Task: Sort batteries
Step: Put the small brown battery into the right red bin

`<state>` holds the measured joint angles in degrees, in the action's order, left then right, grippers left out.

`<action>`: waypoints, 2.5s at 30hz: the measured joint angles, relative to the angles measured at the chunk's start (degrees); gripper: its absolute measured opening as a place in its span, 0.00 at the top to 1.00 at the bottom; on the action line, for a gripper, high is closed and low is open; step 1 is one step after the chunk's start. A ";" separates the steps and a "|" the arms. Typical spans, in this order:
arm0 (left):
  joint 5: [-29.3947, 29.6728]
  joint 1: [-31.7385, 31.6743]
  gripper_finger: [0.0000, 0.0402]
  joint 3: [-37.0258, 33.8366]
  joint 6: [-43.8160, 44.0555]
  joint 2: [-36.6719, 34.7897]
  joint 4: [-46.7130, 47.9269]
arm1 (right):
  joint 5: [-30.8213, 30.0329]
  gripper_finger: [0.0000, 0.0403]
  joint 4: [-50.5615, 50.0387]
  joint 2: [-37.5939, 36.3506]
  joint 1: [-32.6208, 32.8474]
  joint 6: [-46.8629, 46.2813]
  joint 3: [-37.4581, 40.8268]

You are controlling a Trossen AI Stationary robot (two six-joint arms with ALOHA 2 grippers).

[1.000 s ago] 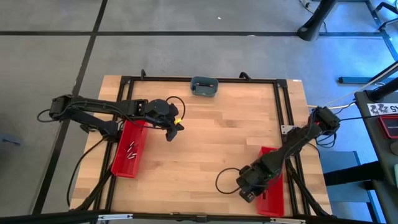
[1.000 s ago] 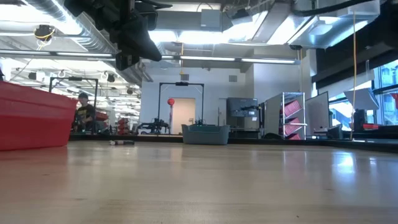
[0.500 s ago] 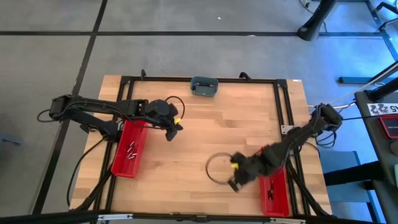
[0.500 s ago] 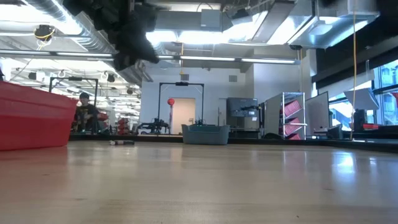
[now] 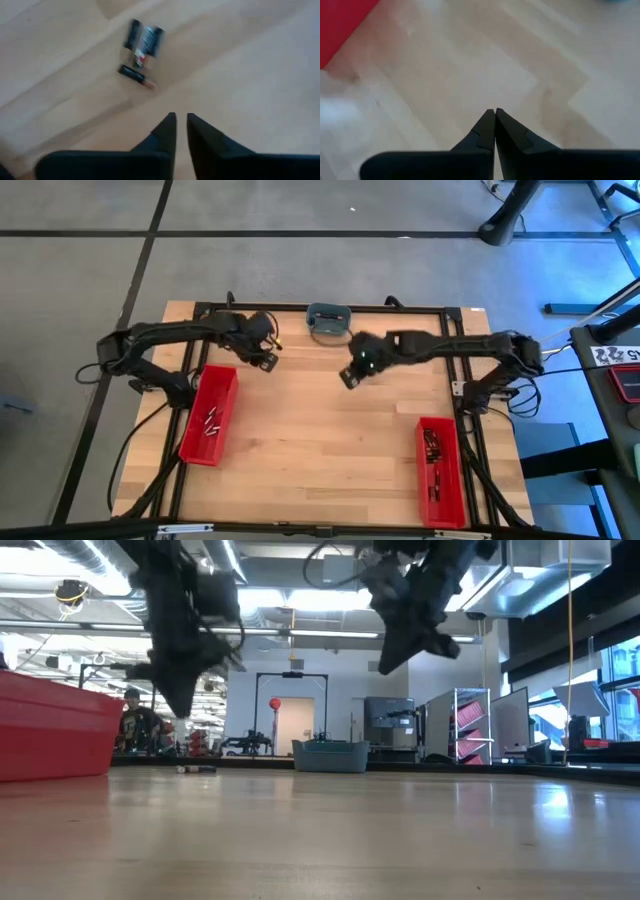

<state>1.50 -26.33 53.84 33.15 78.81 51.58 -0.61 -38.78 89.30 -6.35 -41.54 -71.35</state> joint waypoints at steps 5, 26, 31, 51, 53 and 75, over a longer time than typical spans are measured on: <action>0.03 -5.22 0.73 0.00 5.81 5.16 -3.14 | 3.67 0.96 2.00 -0.02 -5.30 9.51 0.00; 0.31 -7.51 0.72 0.26 12.35 20.30 -7.10 | 3.66 0.96 1.30 -0.02 -6.45 25.24 0.02; 0.51 -7.27 0.80 0.20 11.48 20.37 -5.74 | 3.82 0.96 0.97 -0.02 -6.45 25.45 0.02; -4.61 -4.30 0.98 0.96 11.00 -0.57 -3.04 | 21.15 0.96 5.55 -10.40 -14.13 28.53 0.04; -4.58 -3.62 0.97 1.03 12.68 -4.95 -8.69 | 22.92 0.96 8.57 -9.68 -14.41 28.74 0.04; -5.36 8.15 0.98 1.17 1.43 -13.48 -65.88 | 26.13 0.64 67.10 2.21 -10.34 14.95 0.07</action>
<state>-3.86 -18.19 55.01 34.58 65.33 -14.30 25.52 28.32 91.50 -16.68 -26.59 -71.29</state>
